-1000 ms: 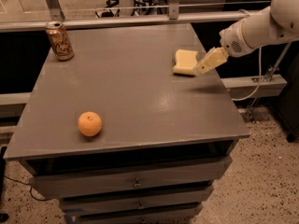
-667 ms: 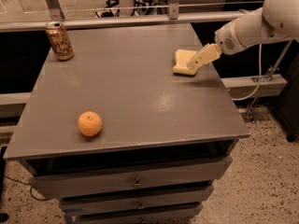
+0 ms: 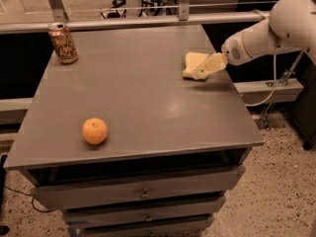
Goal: Pick sponge
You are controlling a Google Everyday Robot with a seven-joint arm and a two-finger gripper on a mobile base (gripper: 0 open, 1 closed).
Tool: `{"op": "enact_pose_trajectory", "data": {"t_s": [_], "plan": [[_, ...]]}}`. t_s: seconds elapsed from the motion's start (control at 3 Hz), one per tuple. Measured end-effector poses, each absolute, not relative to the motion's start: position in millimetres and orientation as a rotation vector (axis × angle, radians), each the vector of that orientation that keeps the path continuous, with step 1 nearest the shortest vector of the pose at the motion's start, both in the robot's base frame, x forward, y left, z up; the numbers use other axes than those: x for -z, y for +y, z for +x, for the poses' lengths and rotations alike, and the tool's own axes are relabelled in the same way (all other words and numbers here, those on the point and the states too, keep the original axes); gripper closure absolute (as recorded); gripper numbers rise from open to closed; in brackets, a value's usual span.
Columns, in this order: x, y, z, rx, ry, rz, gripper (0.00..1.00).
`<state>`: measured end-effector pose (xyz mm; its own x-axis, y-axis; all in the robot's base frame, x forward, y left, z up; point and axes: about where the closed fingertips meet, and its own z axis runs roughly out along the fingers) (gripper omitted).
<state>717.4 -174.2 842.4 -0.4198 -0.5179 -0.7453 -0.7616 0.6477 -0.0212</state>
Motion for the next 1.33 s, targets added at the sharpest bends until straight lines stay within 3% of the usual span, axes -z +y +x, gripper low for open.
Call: {"op": "enact_pose_trajectory", "data": {"t_s": [0.33,1.33], "plan": [[-826.3,-161.8,712.7,-0.464,2.120,-0.988,0.18],[-873.6,-141.3,689.9,-0.501,1.950,-1.118,0.88]]}}
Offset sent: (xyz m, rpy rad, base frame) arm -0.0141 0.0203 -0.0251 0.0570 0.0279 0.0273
